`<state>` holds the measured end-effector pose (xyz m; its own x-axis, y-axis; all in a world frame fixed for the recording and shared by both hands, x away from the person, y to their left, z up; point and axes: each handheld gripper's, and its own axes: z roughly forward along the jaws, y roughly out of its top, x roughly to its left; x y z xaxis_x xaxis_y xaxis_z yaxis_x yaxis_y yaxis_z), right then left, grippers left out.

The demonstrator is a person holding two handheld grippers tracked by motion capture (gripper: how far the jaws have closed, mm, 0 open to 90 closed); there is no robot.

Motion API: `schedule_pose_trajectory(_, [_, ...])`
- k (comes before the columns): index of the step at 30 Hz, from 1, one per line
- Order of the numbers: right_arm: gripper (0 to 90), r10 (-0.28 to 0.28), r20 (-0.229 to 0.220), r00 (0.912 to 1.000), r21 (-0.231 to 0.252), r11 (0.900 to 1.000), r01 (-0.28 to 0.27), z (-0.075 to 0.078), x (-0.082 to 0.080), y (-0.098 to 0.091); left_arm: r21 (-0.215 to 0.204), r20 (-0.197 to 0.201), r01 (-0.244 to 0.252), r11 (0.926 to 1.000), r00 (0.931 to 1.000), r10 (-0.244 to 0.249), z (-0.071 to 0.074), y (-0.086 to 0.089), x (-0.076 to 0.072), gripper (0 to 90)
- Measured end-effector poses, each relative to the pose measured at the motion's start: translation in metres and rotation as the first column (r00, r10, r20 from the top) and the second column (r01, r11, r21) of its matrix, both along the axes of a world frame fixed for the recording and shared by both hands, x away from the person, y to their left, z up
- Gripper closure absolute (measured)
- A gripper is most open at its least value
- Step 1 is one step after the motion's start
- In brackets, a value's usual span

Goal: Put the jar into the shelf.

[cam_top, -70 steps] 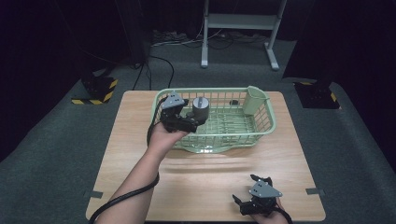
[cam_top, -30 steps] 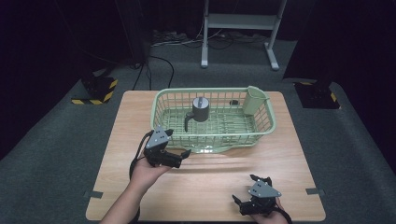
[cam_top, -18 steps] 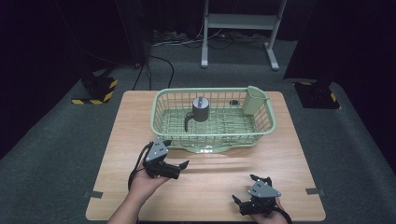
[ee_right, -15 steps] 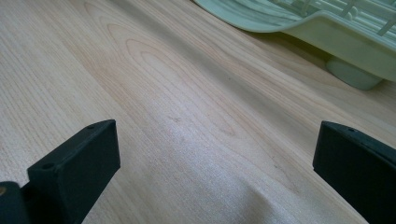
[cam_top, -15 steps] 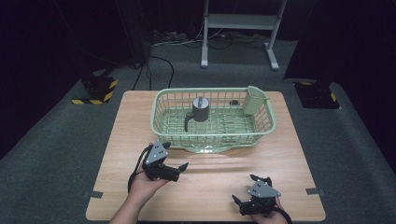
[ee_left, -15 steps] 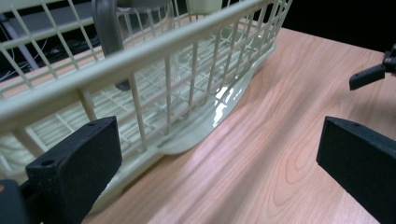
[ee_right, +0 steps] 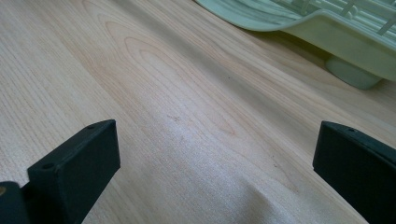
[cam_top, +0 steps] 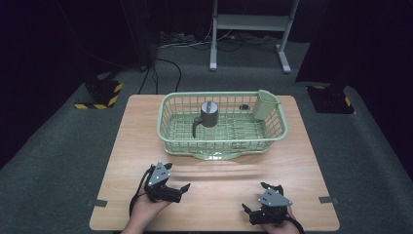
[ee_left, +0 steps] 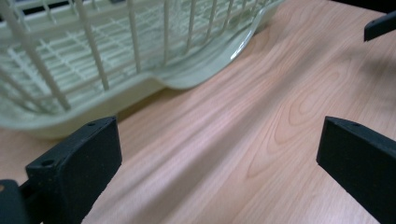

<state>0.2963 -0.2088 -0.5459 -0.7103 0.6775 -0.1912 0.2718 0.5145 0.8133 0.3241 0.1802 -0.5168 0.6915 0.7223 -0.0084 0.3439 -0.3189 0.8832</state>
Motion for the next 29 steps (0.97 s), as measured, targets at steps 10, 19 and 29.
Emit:
schedule_pose_trajectory(10, [0.4, -0.009, 0.002, 1.0000, -0.013, 0.9999, 0.009, 0.000, 0.000, 0.001, 0.072, -0.026, -0.028, 0.9970, 0.9992, 0.030, -0.023, 0.016, -0.015, 0.4])
schedule_pose_trajectory(19, [0.3, -0.020, 0.004, 0.9998, -0.007, 0.9998, 0.020, 0.000, 0.000, 0.001, 0.167, 0.012, -0.048, 0.9849, 0.9989, 0.046, -0.032, 0.023, -0.024, 0.7])
schedule_pose_trajectory(29, [0.3, -0.043, 0.013, 0.9990, -0.014, 0.9990, 0.043, 0.000, 0.000, 0.001, 0.157, 0.013, -0.044, 0.9867, 0.9990, 0.043, -0.033, 0.028, -0.028, 1.1])
